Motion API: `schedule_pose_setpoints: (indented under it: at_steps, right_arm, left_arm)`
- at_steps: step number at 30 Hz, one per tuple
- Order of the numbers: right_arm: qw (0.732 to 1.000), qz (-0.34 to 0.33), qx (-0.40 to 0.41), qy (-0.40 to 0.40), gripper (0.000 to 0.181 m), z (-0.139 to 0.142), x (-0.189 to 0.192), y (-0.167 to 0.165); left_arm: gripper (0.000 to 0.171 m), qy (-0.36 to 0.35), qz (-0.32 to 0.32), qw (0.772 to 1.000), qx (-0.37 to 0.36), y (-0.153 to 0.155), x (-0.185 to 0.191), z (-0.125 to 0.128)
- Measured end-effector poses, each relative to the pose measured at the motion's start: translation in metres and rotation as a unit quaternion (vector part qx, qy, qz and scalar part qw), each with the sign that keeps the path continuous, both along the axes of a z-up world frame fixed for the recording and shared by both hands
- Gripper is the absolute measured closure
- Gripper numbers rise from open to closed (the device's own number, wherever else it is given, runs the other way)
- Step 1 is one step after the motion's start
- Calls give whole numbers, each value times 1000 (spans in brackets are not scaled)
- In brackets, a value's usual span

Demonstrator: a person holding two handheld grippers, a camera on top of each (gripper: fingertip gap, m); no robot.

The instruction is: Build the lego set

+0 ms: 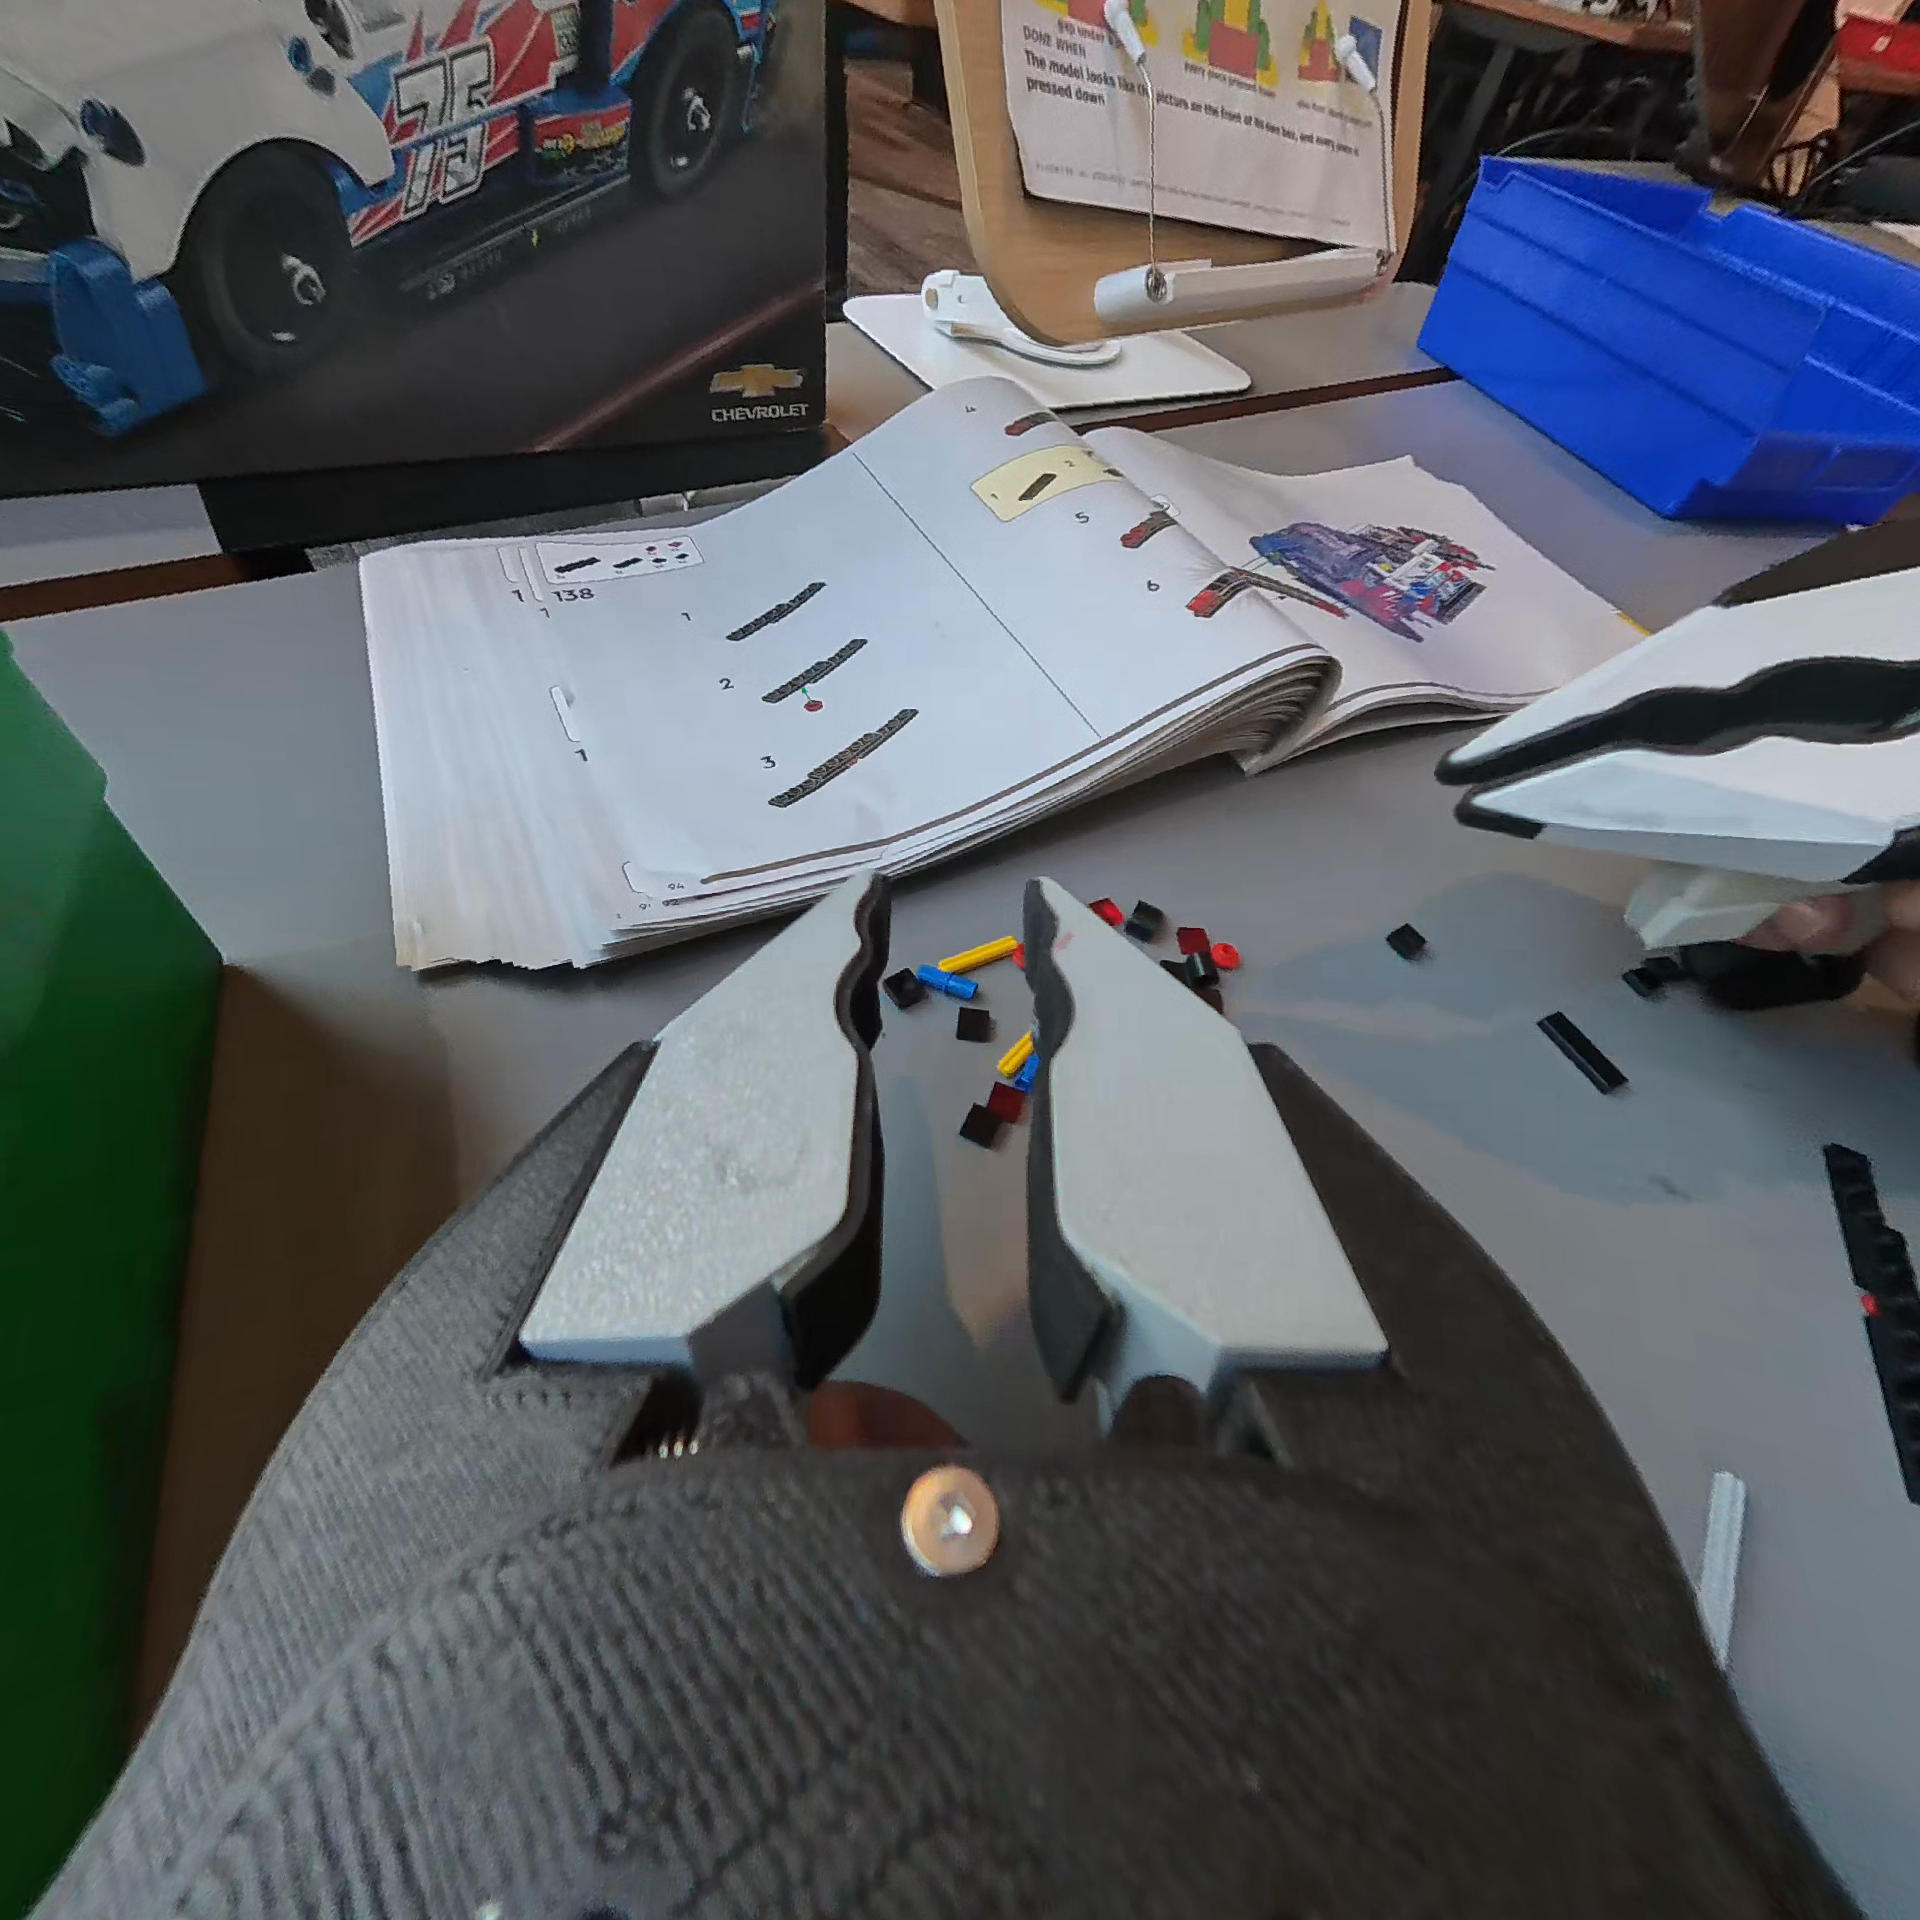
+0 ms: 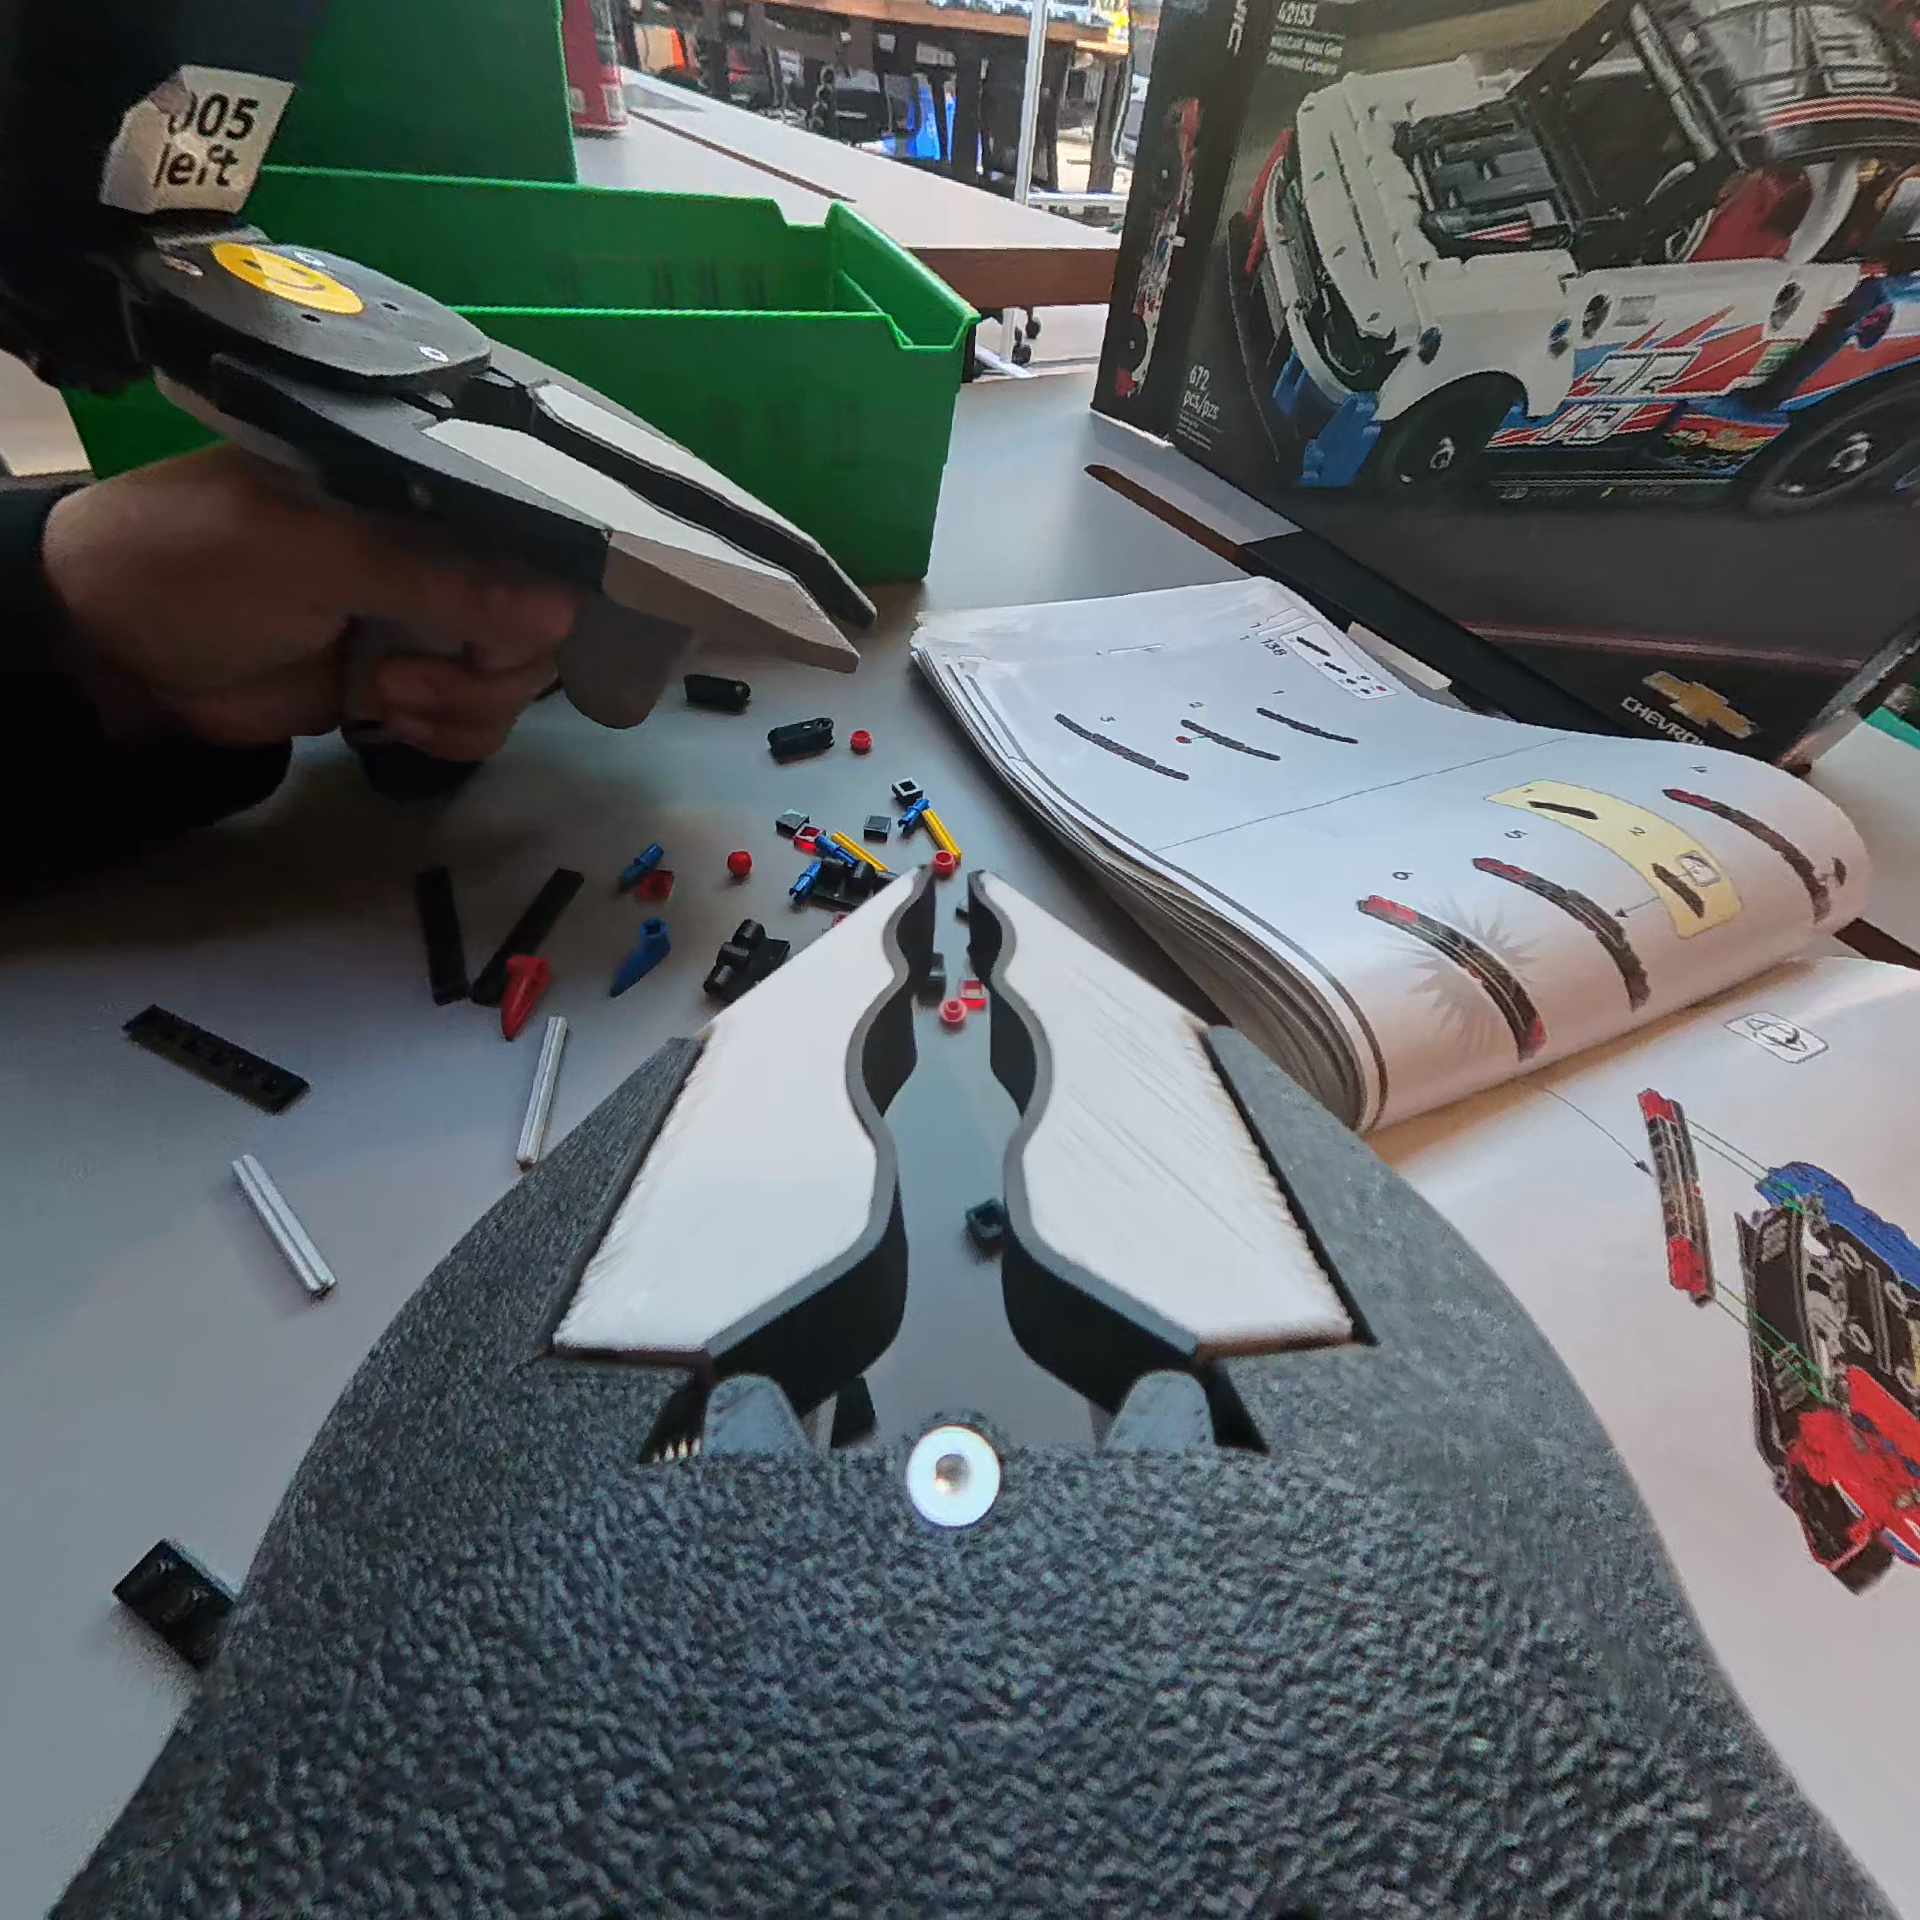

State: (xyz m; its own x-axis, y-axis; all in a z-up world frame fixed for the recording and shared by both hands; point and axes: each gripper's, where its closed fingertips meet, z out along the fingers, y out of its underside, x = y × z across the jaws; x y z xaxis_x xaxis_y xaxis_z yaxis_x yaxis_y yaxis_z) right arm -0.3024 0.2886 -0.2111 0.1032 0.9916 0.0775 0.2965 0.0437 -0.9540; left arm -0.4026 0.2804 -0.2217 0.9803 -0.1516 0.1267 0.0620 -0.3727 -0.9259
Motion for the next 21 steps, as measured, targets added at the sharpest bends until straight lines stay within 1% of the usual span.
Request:
schedule_pose_setpoints:
  at_steps: [3, 12, 16, 17, 19, 21]
  right_arm:
    - [1000, 11, -4, -20, 173, -6, -2, -2]
    - [1000, 5, -10, -10, 174, -3, 2, 1]
    - [1000, -2, -6, -8, 174, 0, 6, 3]
    - [1000, -3, -7, -7, 174, 1, 8, 4]
    - [1000, -7, -6, -6, 174, 4, 12, 6]
    - [1000, -10, -5, -9, 174, 4, 15, 7]
  left_arm:
    - [149, 7, 4, 1000, 6, 0, 0, 2]
    - [149, 18, 8, 1000, 8, -1, -1, 2]
    - [149, 22, 26, 999, 10, -4, -11, 11]
    - [149, 18, 27, 999, 8, -6, -13, 13]
    - [149, 17, 22, 999, -19, -8, -15, 11]
    - [149, 39, 16, 998, -47, -10, -18, 5]
